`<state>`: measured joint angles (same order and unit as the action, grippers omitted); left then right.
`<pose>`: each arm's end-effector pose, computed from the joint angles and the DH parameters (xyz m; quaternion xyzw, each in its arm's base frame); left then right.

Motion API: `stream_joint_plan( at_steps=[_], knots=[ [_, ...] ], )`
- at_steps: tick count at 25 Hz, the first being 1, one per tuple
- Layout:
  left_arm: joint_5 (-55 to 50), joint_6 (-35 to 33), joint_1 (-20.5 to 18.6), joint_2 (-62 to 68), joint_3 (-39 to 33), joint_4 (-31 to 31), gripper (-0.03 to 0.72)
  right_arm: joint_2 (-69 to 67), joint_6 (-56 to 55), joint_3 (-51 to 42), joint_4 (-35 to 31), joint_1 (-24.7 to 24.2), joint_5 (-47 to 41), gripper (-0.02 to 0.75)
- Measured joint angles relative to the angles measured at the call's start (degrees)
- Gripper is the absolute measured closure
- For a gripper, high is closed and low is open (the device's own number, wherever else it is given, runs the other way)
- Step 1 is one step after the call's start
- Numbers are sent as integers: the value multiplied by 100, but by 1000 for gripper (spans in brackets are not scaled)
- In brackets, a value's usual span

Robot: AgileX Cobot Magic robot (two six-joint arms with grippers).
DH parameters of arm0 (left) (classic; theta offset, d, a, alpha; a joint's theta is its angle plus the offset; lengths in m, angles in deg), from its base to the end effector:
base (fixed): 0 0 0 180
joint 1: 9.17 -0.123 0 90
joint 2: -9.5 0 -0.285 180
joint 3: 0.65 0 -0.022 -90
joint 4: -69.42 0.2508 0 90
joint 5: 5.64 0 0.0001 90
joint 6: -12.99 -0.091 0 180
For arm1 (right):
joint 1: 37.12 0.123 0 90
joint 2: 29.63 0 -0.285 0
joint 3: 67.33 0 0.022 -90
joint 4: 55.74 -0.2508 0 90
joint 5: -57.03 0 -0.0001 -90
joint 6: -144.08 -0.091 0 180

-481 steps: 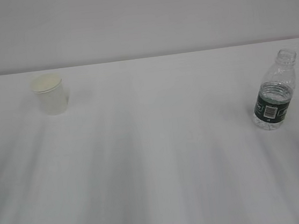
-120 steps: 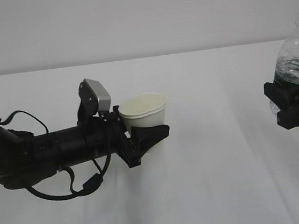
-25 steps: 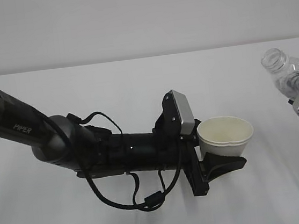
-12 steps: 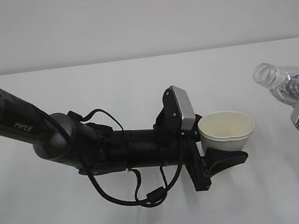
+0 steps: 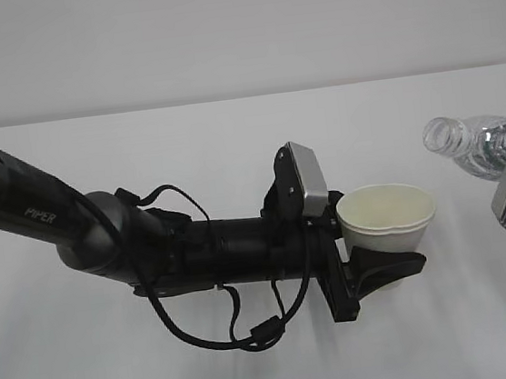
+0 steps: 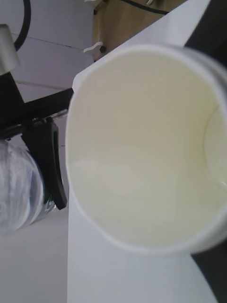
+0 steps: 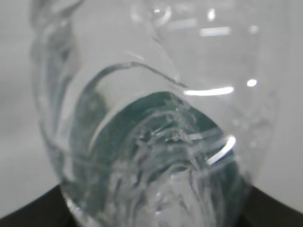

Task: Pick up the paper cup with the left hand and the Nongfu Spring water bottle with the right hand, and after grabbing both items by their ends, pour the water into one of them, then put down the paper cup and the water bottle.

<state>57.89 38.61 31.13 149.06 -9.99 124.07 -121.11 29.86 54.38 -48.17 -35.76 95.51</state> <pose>0.2824 -0.3266 0.0940 0.5141 0.5411 -0.4629 0.4782 0.2367 0.0131 0.1689 -0.5104 0.6500 -0.2961 0.4790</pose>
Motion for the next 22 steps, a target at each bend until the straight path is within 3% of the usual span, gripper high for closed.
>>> stream_joint_plan(
  at_steps=[10, 22],
  knots=[
    [168, -174, 0, 405, 12, -321, 243, 0, 25, 0, 12, 0, 57, 329],
    [192, -220, 0, 405, 232, -22, 244, 0, 529, 0, 142, 0, 57, 329]
  ],
)
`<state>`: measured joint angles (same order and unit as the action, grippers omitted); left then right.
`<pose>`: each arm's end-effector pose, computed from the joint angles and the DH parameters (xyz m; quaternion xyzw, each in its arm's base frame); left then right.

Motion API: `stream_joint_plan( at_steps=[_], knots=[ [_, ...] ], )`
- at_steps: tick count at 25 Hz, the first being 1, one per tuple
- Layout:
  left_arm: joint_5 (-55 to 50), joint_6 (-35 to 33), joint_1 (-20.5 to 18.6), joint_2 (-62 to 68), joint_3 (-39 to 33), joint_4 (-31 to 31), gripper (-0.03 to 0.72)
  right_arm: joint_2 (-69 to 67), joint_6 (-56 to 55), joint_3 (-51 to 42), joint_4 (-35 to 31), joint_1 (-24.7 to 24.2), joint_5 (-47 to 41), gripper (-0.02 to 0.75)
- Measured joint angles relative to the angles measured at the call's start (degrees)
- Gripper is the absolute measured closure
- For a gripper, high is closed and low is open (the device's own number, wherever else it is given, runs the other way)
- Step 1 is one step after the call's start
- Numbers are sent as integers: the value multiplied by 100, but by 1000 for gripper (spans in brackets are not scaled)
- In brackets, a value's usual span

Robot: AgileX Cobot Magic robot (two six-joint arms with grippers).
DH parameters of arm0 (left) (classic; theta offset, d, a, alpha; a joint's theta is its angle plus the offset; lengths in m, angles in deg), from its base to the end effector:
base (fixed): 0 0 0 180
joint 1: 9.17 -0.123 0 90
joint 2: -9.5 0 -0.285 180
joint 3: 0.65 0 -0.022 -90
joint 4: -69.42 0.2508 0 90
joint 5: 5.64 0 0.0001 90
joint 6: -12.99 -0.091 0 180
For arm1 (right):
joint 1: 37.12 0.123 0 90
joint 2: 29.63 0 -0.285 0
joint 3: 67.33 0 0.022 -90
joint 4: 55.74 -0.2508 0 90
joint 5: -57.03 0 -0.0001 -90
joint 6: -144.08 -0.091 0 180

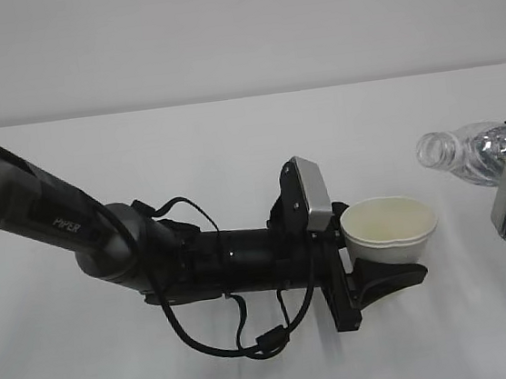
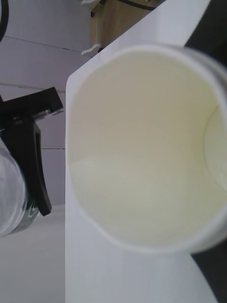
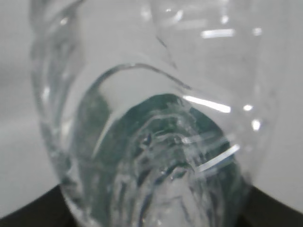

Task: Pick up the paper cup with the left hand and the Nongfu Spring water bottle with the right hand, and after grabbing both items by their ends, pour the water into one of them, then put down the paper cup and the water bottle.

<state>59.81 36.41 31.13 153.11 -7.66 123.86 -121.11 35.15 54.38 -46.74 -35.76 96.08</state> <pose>0.2861 -0.3308 0.0749 0.5185 0.5314 -0.4659 0.4813 0.2368 0.0146 0.1696 -0.5477 0.6155 -0.3189 0.4685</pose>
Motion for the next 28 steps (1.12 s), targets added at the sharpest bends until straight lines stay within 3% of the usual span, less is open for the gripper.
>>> stream_joint_plan(
  at_steps=[28],
  knots=[
    [10, 50, 223, 0, 13, 28, 246, 0, 1102, 0, 11, 0, 0, 329]
  ],
)
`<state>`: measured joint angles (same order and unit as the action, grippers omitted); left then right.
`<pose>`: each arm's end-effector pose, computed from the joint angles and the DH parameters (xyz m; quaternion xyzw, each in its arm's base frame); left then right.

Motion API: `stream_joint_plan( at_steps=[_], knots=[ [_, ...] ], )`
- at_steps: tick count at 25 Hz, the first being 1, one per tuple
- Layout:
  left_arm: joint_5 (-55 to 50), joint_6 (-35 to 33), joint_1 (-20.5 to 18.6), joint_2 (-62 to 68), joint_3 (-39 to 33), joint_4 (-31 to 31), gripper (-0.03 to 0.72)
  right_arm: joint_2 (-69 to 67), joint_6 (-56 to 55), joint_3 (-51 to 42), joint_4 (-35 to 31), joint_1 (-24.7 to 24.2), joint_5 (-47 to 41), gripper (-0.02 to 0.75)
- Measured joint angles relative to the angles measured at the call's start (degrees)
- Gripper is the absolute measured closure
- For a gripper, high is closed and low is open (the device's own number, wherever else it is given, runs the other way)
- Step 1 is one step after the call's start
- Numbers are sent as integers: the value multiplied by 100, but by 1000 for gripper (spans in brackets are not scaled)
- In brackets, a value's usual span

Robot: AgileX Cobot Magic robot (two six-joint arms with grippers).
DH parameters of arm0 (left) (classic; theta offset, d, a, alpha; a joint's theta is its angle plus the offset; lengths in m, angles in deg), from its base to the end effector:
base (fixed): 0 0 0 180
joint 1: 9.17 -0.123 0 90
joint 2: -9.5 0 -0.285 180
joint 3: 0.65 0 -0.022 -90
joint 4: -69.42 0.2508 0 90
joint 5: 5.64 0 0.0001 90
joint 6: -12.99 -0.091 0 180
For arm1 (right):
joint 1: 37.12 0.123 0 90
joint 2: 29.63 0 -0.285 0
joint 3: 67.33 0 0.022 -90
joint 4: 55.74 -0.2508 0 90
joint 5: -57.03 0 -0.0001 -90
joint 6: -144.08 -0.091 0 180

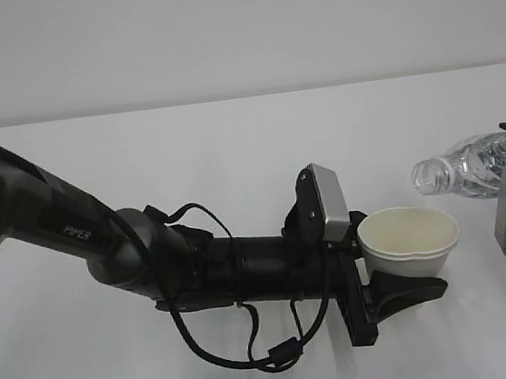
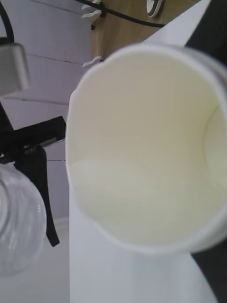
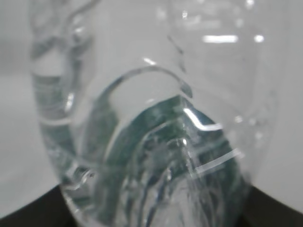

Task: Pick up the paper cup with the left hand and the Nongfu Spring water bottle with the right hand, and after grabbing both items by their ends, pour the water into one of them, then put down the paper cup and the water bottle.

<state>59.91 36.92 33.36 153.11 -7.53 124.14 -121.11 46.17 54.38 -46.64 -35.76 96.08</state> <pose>0.2729 -0.3421 0.0754 0.5282 0.5212 -0.4779 0.4701 0.2368 0.0147 0.1696 -0.6049 0.5595 -0.3623 0.4357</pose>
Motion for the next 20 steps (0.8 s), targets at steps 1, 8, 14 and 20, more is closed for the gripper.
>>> stream_joint_plan(
  at_steps=[1, 8, 14, 20],
  knots=[
    [0, 0, 0, 0, 0, -19, 246, 0, 31, 0, 0, 0, 0, 329],
    [0, 9, 0, 0, 0, -34, 247, 0, 126, 0, 0, 0, 0, 330],
    [0, 9, 0, 0, 0, -47, 247, 0, 150, 0, 10, 0, 0, 330],
    [0, 9, 0, 0, 0, -73, 247, 0, 294, 0, 10, 0, 13, 330]
  ],
)
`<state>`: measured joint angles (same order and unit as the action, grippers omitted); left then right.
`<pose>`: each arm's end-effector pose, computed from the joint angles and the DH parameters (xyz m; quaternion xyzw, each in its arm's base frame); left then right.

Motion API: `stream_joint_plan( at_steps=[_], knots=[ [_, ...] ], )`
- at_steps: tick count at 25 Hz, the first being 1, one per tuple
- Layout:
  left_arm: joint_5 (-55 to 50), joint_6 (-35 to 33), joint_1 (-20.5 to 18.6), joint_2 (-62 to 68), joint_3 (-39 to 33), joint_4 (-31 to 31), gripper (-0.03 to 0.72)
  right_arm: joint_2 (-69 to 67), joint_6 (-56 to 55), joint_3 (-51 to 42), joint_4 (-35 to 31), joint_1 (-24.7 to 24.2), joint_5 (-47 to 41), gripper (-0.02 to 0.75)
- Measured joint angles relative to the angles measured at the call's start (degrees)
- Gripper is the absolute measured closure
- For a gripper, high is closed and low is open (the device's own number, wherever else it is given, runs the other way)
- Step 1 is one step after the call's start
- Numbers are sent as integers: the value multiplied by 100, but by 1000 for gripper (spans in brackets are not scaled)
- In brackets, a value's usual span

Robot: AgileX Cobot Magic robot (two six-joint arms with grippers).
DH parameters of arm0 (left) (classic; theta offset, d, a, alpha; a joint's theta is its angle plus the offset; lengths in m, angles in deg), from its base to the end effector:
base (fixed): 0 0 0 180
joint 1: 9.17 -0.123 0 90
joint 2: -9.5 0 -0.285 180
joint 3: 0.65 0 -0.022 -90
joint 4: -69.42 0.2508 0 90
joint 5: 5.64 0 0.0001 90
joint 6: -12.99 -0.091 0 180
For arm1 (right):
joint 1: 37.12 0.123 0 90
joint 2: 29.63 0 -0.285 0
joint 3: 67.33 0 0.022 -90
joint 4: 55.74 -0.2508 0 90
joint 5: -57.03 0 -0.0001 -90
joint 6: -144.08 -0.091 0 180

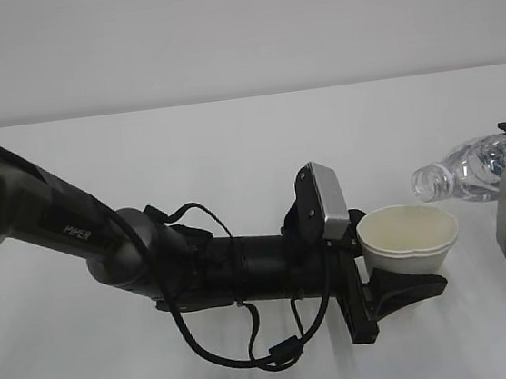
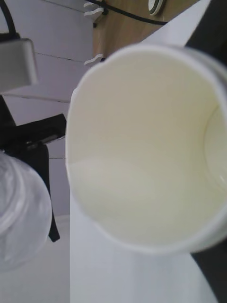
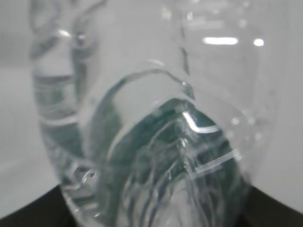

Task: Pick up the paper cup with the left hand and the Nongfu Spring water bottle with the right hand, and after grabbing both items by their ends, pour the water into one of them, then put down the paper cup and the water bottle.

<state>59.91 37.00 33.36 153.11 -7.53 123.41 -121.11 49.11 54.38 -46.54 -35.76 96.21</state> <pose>0.2739 -0.3421 0.0758 0.5228 0.5243 -0.4780 0.4725 0.2369 0.0148 0.1698 -0.6192 0.5427 -0.3739 0.4270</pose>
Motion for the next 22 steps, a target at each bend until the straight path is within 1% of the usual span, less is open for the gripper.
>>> stream_joint_plan(
  at_steps=[22],
  knots=[
    [0, 0, 4, 0, 0, -18, 248, 0, 324, 0, 0, 0, 227, 330]
  ],
)
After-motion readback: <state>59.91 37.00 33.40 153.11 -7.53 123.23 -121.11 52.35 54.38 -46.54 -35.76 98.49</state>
